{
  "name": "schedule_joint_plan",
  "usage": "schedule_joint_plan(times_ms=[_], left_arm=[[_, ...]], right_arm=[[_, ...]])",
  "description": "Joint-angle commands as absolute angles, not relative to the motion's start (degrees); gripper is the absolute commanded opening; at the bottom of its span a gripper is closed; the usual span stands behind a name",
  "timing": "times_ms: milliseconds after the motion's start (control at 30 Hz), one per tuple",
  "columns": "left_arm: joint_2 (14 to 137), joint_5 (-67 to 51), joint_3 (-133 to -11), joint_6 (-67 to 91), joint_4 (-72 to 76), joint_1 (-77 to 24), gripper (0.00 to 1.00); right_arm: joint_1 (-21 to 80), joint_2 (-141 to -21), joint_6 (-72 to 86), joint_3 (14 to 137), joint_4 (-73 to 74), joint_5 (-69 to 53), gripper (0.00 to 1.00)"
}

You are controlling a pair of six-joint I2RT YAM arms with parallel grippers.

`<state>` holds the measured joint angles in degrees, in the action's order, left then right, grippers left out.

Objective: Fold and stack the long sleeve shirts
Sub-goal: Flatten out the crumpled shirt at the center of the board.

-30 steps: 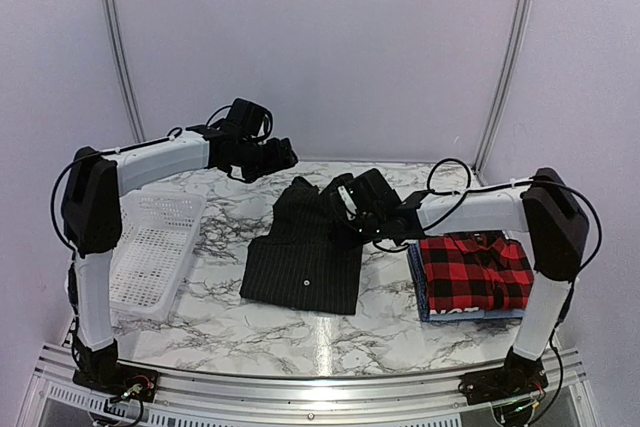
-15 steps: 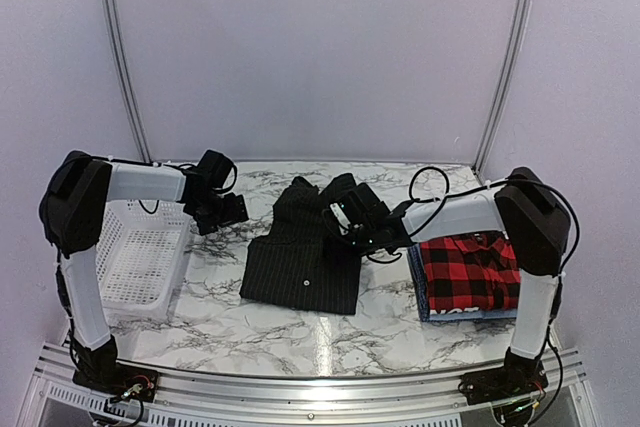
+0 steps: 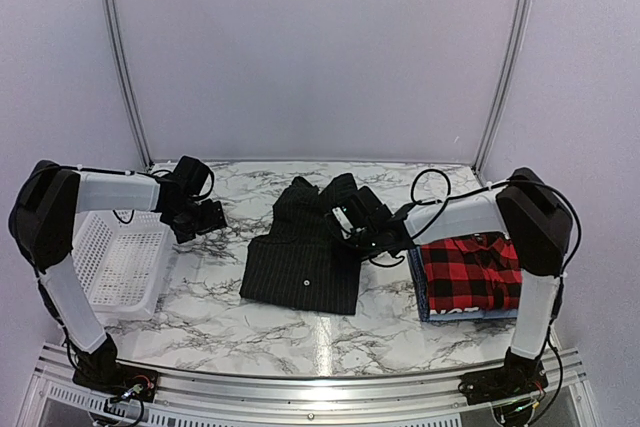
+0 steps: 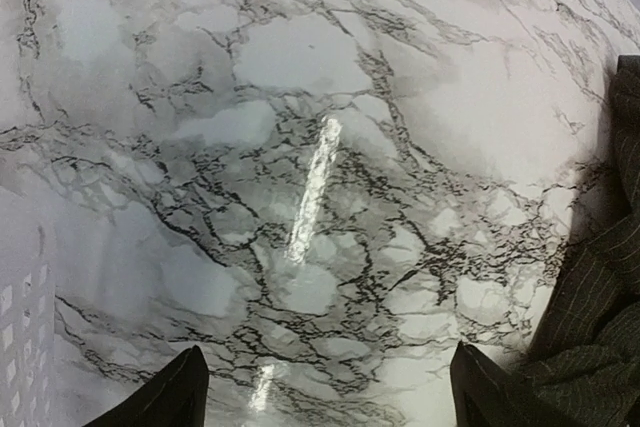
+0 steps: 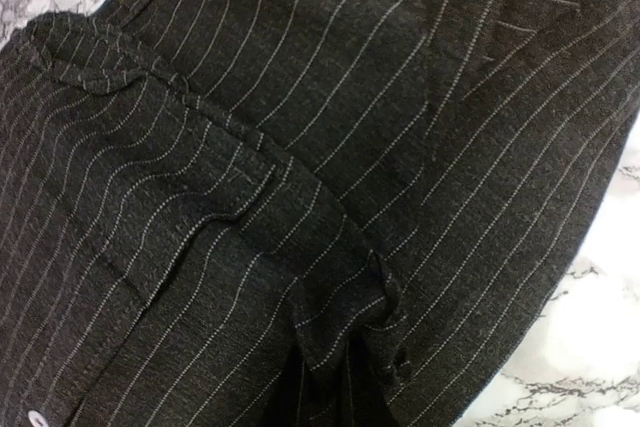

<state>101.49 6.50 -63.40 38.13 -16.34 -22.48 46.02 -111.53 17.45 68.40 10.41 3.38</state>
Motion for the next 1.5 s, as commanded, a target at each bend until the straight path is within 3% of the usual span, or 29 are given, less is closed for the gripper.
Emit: schedule_joint_plan(times_ms=[0, 267, 500, 733, 900, 1033, 1200, 1367, 1467], left_arm=[[97.92, 6.01, -60.68, 35.25, -16.83, -21.41, 0.87], [93.39, -3.03, -59.88, 31.48, -16.61, -22.73, 0.88], [92.12, -8.86, -62.58, 31.43, -16.61, -27.02, 0.88], [94.13, -13.21, -65.02, 29.58, -17.06, -32.66, 0.80], [93.63, -15.00, -63.26, 29.81, -17.88, -37.05, 0.61], [92.29, -15.14, -59.68, 30.22, -18.38, -39.42, 0.49], [92.95, -13.51, -57.01, 30.56, -18.36, -41.60, 0.49], [97.81, -11.91, -58.83, 31.77, -16.91, -43.75, 0.48], [100.55, -10.30, -60.04, 33.16, -16.44, -44.51, 0.43]], right_arm=[[46.59, -107.72, 16.71, 68.83, 11.62, 4.22, 0.02], [53.13, -101.02, 12.02, 69.68, 14.84, 0.76, 0.00], [61.48, -93.76, 12.73, 62.30, 14.38, -12.14, 0.00], [72.09, -88.35, 14.30, 55.29, 16.74, -14.58, 0.00], [72.53, -83.35, 18.06, 53.25, 16.66, -10.63, 0.26], [68.44, -81.78, 20.05, 54.77, 19.70, -5.17, 0.52], [57.37, -84.34, 22.31, 55.76, 18.48, -0.73, 0.57], [47.21, -93.85, 22.02, 63.36, 13.57, 3.69, 0.54], [42.05, -99.85, 21.49, 69.15, 8.93, 2.71, 0.52]])
